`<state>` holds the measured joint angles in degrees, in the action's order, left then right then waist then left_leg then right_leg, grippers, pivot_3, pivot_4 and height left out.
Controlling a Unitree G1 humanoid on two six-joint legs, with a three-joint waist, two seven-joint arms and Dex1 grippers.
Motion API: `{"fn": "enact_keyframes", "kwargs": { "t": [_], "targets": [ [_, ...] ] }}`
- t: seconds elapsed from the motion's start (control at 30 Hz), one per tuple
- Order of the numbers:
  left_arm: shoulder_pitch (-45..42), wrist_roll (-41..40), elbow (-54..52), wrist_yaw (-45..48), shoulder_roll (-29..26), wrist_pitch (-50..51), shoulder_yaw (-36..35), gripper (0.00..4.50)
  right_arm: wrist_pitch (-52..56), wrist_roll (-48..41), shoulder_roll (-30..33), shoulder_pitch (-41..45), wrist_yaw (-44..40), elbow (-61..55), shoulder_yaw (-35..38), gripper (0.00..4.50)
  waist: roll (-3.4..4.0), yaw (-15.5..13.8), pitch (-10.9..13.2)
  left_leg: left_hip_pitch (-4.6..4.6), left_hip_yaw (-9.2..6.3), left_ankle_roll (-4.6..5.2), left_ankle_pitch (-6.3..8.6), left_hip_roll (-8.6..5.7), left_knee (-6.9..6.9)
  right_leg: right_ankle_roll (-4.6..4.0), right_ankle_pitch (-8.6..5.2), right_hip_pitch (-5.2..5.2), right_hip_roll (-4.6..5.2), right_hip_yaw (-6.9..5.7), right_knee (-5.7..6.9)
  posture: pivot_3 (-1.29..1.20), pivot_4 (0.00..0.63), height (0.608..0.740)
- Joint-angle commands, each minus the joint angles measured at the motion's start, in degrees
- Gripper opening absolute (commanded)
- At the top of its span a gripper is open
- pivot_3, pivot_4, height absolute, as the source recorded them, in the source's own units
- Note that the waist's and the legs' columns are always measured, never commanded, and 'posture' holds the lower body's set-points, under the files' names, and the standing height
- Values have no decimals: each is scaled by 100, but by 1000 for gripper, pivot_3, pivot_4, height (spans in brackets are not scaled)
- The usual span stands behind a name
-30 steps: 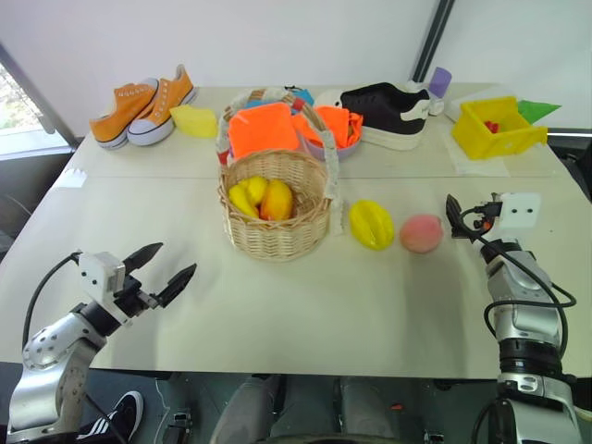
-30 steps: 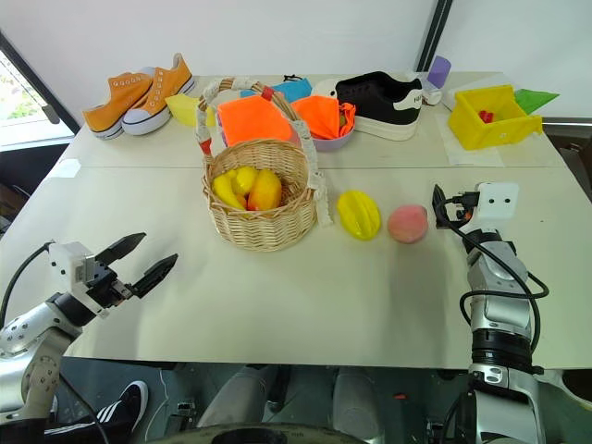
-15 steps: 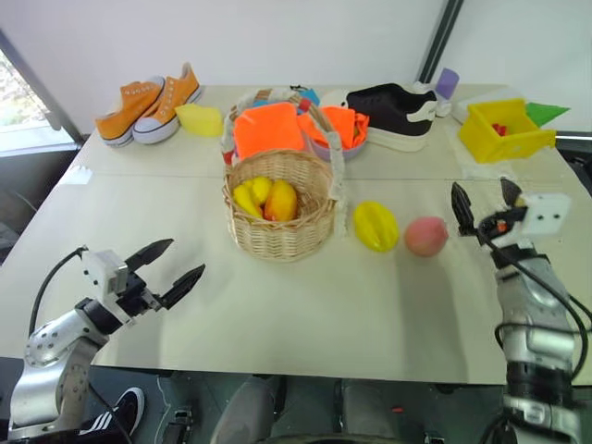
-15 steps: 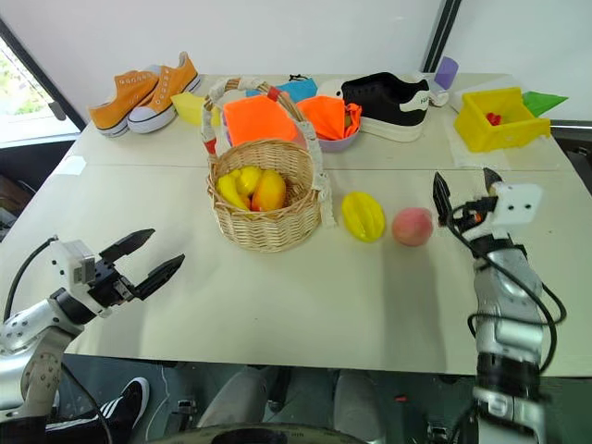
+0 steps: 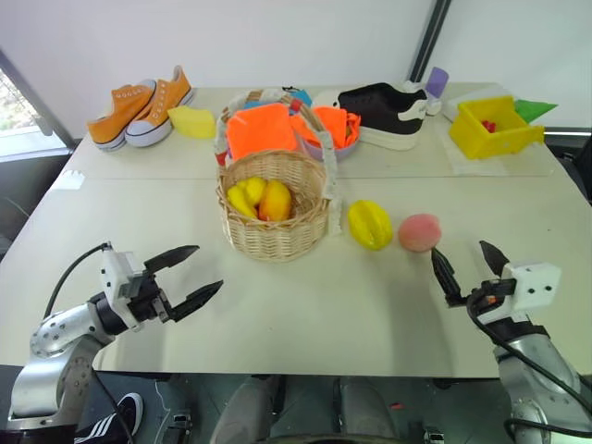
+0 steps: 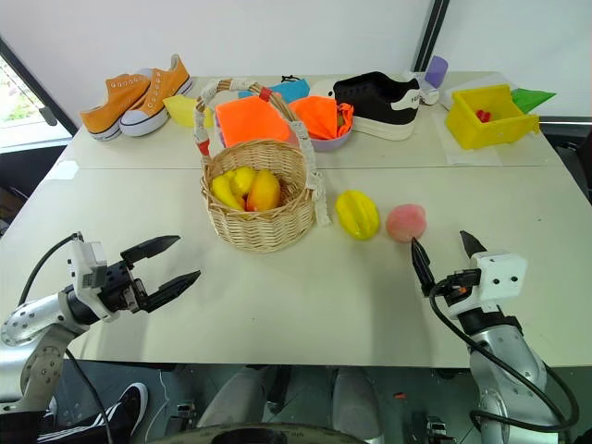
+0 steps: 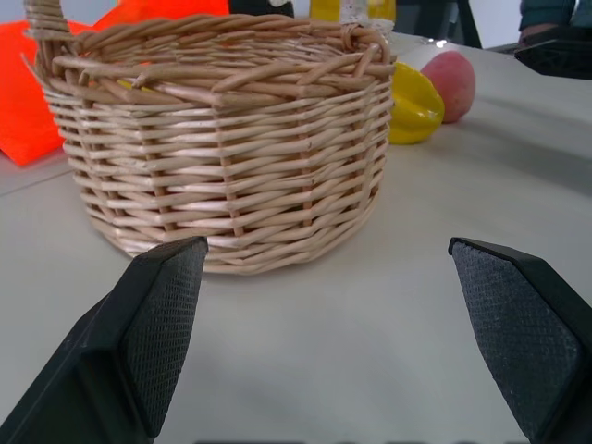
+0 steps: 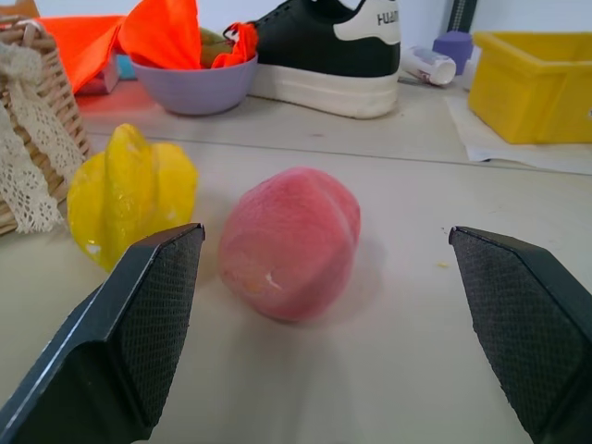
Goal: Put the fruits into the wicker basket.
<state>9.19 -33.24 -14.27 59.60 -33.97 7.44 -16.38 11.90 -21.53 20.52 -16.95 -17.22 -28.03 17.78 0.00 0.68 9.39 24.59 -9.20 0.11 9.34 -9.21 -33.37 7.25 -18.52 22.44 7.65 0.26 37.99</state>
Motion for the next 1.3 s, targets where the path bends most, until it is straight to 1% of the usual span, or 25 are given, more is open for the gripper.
{"fn": "enact_keyframes", "kwargs": {
  "t": [0.03, 0.13, 0.3, 0.4, 0.47, 0.57, 0.73, 0.83, 0.93, 0.97, 1.0, 1.07, 1.17, 1.23, 1.3],
  "targets": [
    [-7, -138, -173, 122, -83, 9, 5, 4500, 798, 35, 439, 631, 129, -188, -48, 4425, 0, 5, 2, 0, 4, 0, 0, 2, 2, 0, 0, 3, 1, 1, -2, 0, 150, 740],
    [18, -147, -188, 225, -129, 34, 27, 4500, 1430, -104, 642, 1166, 277, -144, 23, 4425, -6, -9, 2, 1, 12, 1, -1, 4, 6, 0, 0, 9, 1, 6, -2, 0, 150, 740],
    [105, -81, -208, 192, -73, -66, -16, 4500, 3093, -646, 967, 2019, 401, -103, 74, 4425, -12, -27, 6, 4, 11, 11, -4, 5, 19, 1, 1, 11, 0, 3, -21, 0, 150, 740],
    [239, -65, -212, 164, 1, -124, -6, 4500, 4018, -940, 1076, 2680, 503, 166, 121, 4425, -13, -6, 7, 7, 14, 19, -5, 5, 18, 2, 2, 8, 0, 3, -29, 0, 150, 740],
    [284, -70, -228, 122, 33, -140, -8, 4500, 4338, -925, 1230, 2921, 480, 314, 67, 4425, -16, -6, 8, 7, 16, 20, -6, 5, 17, 1, 3, 8, 0, 4, -30, 0, 150, 740],
    [321, -79, -274, 74, 58, -151, -12, 4500, 4665, -922, 1423, 3044, 319, 405, -91, 4425, -18, -35, 8, 9, 12, 22, -4, 5, 18, 1, 3, 6, 0, -2, -36, 0, 150, 740],
    [365, -89, -291, -4, 102, -199, -30, 4500, 4941, -719, 1571, 3178, 298, 673, -318, 4425, -19, -22, 8, 14, 14, 29, -2, 5, 16, 3, 5, 2, 1, -5, -51, 0, 150, 740],
    [406, -120, -320, -10, 109, -200, -32, 4500, 4923, -635, 1519, 3225, 316, 774, -334, 4425, -18, -15, 8, 14, 14, 29, -2, 5, 15, 2, 6, 0, 0, -5, -52, 0, 150, 740],
    [431, -114, -325, -6, 115, -236, -40, 4500, 4845, -608, 1377, 3313, 394, 852, -226, 3635, -19, -6, 8, 14, 14, 29, -2, 5, 15, 3, 6, 0, 0, -5, -52, 0, 150, 740],
    [428, -116, -303, 0, 112, -256, -55, 4500, 4798, -590, 1363, 3316, 401, 840, -207, 3221, -19, -9, 8, 14, 14, 29, -3, 5, 15, 2, 7, 0, 0, -5, -52, 0, 150, 740],
    [427, -125, -286, 8, 106, -269, -65, 4500, 4761, -598, 1339, 3312, 400, 812, -168, 2982, -18, -12, 8, 14, 14, 30, -3, 5, 15, 3, 7, 0, 0, -5, -52, 0, 150, 740],
    [425, -146, -270, 14, 100, -278, -75, 4500, 4628, -526, 1318, 3304, 464, 734, -83, 2921, -18, -13, 8, 14, 14, 30, -3, 5, 15, 3, 7, 0, 0, -6, -52, 0, 150, 740],
    [399, -193, -249, -36, 138, -299, -128, 4500, 4236, -590, 1151, 3253, 514, 456, 294, 2921, -18, -14, 9, 14, 14, 30, -3, 5, 15, 4, 7, -1, 0, -6, -52, 0, 150, 740],
    [353, -222, -186, -114, 193, -346, -206, 4500, 3642, -756, 1018, 2992, 162, 6, 390, 2921, -18, -19, 9, 14, 14, 30, -3, 5, 15, 4, 7, 0, 0, -6, -53, 0, 150, 740],
    [308, -268, -89, -122, 217, -340, -270, 4500, 3291, -1214, 722, 2740, -140, -491, 545, 2921, -19, -20, 8, 14, 12, 31, -2, 6, 17, 17, 13, -2, -1, -9, -53, 0, 150, 740]
  ]
}}
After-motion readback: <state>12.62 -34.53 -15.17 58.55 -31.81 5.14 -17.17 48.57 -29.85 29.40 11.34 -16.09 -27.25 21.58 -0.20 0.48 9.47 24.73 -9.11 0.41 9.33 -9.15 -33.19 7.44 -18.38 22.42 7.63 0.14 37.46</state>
